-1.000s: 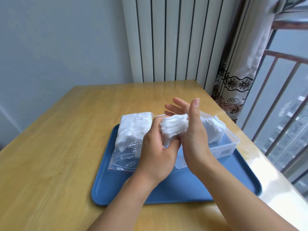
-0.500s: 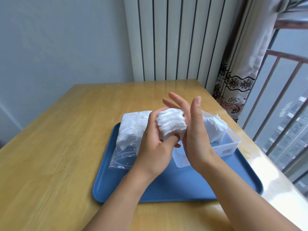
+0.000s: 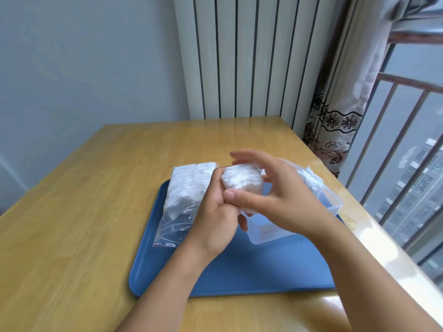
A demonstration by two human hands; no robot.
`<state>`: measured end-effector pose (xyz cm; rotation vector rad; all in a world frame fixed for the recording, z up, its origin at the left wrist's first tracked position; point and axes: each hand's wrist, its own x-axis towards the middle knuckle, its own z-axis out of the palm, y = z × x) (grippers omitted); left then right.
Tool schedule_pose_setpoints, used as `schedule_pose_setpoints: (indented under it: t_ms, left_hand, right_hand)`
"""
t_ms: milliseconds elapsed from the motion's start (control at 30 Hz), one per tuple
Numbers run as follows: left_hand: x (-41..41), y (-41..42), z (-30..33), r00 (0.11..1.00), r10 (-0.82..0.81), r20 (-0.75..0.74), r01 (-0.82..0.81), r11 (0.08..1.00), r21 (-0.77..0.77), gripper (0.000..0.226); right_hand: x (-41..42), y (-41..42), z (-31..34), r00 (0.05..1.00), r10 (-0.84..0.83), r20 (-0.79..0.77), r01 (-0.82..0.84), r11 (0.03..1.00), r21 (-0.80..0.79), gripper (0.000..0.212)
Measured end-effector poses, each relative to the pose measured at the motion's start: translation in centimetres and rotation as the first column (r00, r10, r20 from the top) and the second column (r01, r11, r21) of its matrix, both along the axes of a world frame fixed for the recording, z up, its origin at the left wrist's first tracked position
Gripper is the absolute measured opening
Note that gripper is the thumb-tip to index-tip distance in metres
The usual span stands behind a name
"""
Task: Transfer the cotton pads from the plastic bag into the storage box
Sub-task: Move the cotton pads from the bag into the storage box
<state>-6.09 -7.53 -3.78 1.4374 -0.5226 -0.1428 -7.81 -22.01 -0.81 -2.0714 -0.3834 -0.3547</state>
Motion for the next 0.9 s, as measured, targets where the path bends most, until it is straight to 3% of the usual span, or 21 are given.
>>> schedule_pose_setpoints:
  t_ms: [133, 233, 333, 500, 600, 667, 767, 900]
  left_hand:
    - [-0.1, 0.1, -0.4, 0.999, -0.039, 0.006, 0.038, 0.990, 0.136, 0.048]
    - [0.0, -0.2, -0.7, 0.997, 0.015, 0.074, -0.025, 0.990, 0.137, 0.071]
    - [0.2, -0.2, -0.9, 0.982, 0.100, 0.160, -0.122, 0.983, 0.138, 0.079]
    - [0.7, -0.3, -2.0, 0.887, 0.175, 0.428, -0.305, 0.917, 0.256, 0.071]
    - [0.9, -0.4, -2.7, 0.796, 0.055, 0.603, -0.368, 0.835, 0.409, 0.033]
    - [0.8, -0.6, -2.9, 0.777, -0.025, 0.630, -0.363, 0.799, 0.480, 0.017]
    - [1.0, -0.6, -3.3, 0.775, -0.044, 0.630, -0.357, 0.792, 0.495, 0.032]
    - [1.0, -0.6, -3.2, 0.756, -0.029, 0.653, -0.381, 0.792, 0.476, 0.037]
  right_hand:
    - [0.4, -2.0, 0.4, 0.999, 0.033, -0.033, -0.036, 0.997, -0.073, 0.041]
    - [0.4, -3.3, 0.9, 0.991, 0.095, -0.095, -0.096, 0.995, -0.005, 0.025]
    - [0.4, -4.1, 1.0, 0.991, 0.026, -0.130, -0.025, 1.000, 0.014, 0.017]
    - [2.2, -6.6, 0.1, 0.917, -0.391, -0.080, 0.392, 0.920, -0.002, 0.033]
    - [2.6, -8.2, -0.2, 0.791, -0.610, -0.047, 0.610, 0.792, -0.014, 0.031]
    - [2.6, -8.5, 0.0, 0.757, -0.652, -0.041, 0.653, 0.755, 0.052, 0.028]
    - [2.8, -8.8, 0.2, 0.760, -0.650, -0.027, 0.650, 0.756, 0.078, 0.019]
    - [2.9, -7.7, -0.5, 0.812, -0.580, -0.069, 0.567, 0.811, -0.145, 0.019]
